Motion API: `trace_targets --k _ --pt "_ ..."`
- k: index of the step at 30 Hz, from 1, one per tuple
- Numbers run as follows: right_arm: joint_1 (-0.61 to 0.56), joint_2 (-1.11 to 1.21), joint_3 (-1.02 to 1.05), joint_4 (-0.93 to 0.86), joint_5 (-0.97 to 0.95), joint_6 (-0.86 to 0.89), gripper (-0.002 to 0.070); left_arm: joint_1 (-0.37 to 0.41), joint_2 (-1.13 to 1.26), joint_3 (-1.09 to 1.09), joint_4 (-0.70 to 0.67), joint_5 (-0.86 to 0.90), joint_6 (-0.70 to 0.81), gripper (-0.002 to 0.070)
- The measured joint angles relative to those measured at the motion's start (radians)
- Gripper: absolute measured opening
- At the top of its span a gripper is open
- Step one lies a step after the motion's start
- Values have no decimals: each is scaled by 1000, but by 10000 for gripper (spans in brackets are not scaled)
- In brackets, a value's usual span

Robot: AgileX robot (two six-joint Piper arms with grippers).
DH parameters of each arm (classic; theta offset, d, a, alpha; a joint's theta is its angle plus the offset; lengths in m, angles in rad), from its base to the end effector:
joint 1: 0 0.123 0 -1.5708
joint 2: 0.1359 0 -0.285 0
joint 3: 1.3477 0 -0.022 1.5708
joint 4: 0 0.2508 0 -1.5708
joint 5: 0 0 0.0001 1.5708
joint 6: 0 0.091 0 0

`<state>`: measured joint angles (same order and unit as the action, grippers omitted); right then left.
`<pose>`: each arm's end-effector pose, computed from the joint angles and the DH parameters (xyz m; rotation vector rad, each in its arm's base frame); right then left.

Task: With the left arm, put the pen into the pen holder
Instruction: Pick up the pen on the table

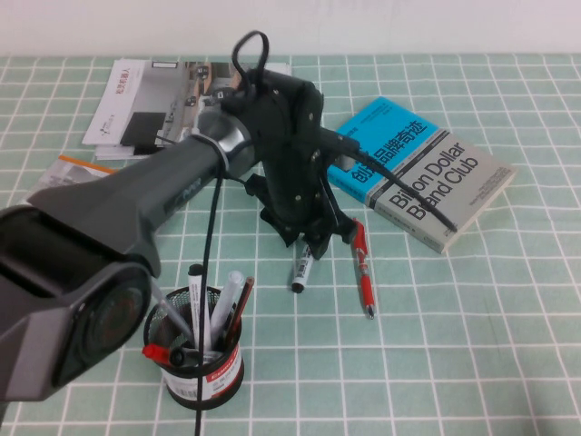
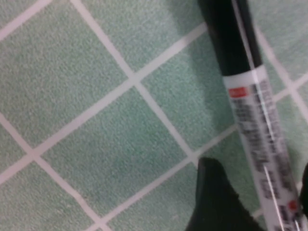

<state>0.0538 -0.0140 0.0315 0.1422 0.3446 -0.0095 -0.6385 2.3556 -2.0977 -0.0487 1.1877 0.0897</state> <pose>0.0530 0.0072 0.1726 0.0316 1.8452 0.1687 0.3965 -0.2994 0.1857 1.0307 2.7599 -0.1519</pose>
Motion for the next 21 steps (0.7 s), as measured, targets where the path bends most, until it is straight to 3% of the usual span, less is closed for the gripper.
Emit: trace_targets --k 7,14,21 --pt "0 0 0 0 0 0 -20 -13 9 -6 37 -2 -23 300" --pt "0 0 0 0 0 0 -20 -13 9 -7 49 20 -30 109" --pt "0 0 0 0 0 0 -20 -15 -12 -7 43 34 -20 106"
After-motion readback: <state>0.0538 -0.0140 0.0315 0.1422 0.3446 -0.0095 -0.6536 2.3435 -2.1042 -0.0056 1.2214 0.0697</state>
